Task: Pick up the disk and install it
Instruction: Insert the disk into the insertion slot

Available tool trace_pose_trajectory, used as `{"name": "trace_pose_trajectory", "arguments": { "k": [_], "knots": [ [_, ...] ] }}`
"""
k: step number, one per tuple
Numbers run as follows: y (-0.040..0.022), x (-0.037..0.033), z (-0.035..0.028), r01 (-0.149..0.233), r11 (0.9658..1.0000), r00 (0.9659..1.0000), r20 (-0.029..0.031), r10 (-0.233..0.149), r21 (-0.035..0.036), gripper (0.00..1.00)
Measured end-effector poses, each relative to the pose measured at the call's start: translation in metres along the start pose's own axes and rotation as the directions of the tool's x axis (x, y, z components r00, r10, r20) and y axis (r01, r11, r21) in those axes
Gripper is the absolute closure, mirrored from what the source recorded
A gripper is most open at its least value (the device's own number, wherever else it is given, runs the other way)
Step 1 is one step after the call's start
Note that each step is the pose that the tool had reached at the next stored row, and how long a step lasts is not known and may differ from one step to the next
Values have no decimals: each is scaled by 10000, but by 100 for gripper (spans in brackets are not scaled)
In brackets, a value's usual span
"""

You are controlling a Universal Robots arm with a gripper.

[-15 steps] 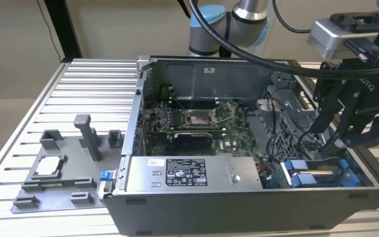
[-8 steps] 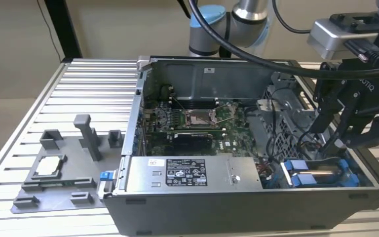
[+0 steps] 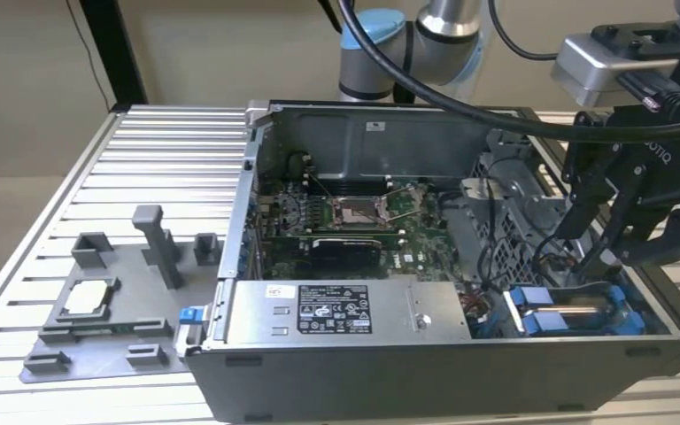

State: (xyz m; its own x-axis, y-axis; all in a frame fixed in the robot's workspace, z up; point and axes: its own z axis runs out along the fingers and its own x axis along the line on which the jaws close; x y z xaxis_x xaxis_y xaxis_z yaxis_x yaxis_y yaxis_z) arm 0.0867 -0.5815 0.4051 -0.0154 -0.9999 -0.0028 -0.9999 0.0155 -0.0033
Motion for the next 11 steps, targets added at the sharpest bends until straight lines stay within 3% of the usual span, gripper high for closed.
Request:
{"name": "trace_pose_trajectory", "arguments": {
  "k": [3, 6, 8, 11],
  "knots": [
    [-1, 0, 2, 0, 10000, 10000, 6, 0, 0, 0],
    [-25, 0, 16, 0, 10000, 9999, 123, 0, -2, 0],
    [-74, 0, 28, -1, 10000, 9998, 220, 1, -3, 0],
    [-198, -1, 65, 0, 10000, 9997, 251, 0, -7, 0]
  ]
}}
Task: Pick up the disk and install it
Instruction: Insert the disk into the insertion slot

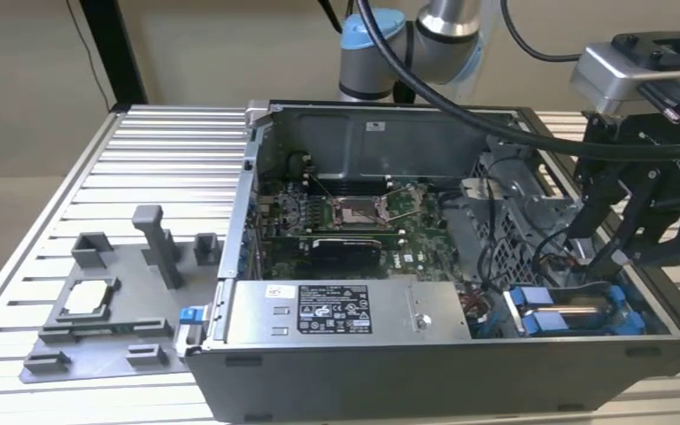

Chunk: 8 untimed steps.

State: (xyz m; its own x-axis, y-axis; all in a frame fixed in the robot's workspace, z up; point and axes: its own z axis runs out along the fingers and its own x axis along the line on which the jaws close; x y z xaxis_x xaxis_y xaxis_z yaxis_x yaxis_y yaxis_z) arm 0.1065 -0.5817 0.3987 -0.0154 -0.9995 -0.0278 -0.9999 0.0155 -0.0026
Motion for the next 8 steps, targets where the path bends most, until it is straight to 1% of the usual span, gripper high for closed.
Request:
{"name": "trace_pose_trajectory", "arguments": {
  "k": [3, 8],
  "knots": [
    [-72, 1, 53, -1, 10000, 10000, -2, 1, 0, 0],
    [-136, 0, 144, -1, 10000, 10000, -3, 1, 0, 0]
  ]
}}
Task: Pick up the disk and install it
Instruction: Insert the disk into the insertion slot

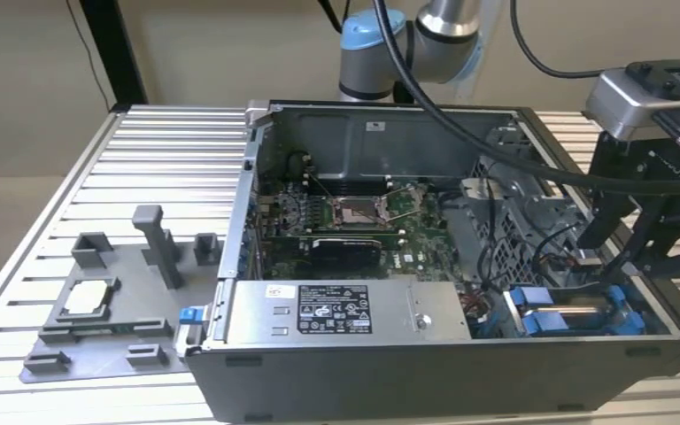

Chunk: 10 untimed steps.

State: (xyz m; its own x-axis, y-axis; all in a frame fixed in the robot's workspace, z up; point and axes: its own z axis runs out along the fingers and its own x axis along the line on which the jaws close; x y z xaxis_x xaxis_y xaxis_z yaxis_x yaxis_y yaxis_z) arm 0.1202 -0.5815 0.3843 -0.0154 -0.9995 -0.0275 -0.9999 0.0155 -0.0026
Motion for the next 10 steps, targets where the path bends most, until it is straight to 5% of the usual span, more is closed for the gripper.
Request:
{"name": "trace_pose_trajectory", "arguments": {
  "k": [5, 8, 10],
  "knots": [
    [-71, -47, 84, 0, 10000, 10000, 9, 0, 0, 0],
    [-71, -81, 118, -1, 10000, 9999, 159, 1, -2, 0],
    [-71, -88, 145, -1, 10000, 9998, 208, 1, -3, 0]
  ]
}}
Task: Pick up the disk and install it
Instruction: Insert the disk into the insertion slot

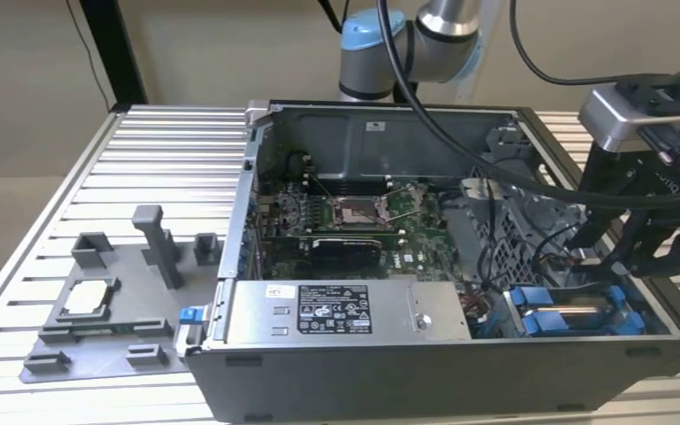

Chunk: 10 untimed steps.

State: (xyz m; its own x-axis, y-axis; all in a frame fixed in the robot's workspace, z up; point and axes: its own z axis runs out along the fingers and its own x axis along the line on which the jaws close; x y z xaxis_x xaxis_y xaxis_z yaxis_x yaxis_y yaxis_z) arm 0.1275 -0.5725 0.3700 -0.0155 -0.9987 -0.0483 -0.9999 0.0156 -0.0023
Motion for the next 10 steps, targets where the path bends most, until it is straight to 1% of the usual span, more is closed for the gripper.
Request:
{"name": "trace_pose_trajectory", "arguments": {
  "k": [2, 7, 10],
  "knots": [
    [0, -10, 25, 0, 10000, 10000, 18, 0, 0, 0],
    [-3, -9, 32, -1, 10000, 10000, 18, 1, -1, 0],
    [-5, -8, 51, 0, 10000, 10000, 41, 0, 0, 0]
  ]
}}
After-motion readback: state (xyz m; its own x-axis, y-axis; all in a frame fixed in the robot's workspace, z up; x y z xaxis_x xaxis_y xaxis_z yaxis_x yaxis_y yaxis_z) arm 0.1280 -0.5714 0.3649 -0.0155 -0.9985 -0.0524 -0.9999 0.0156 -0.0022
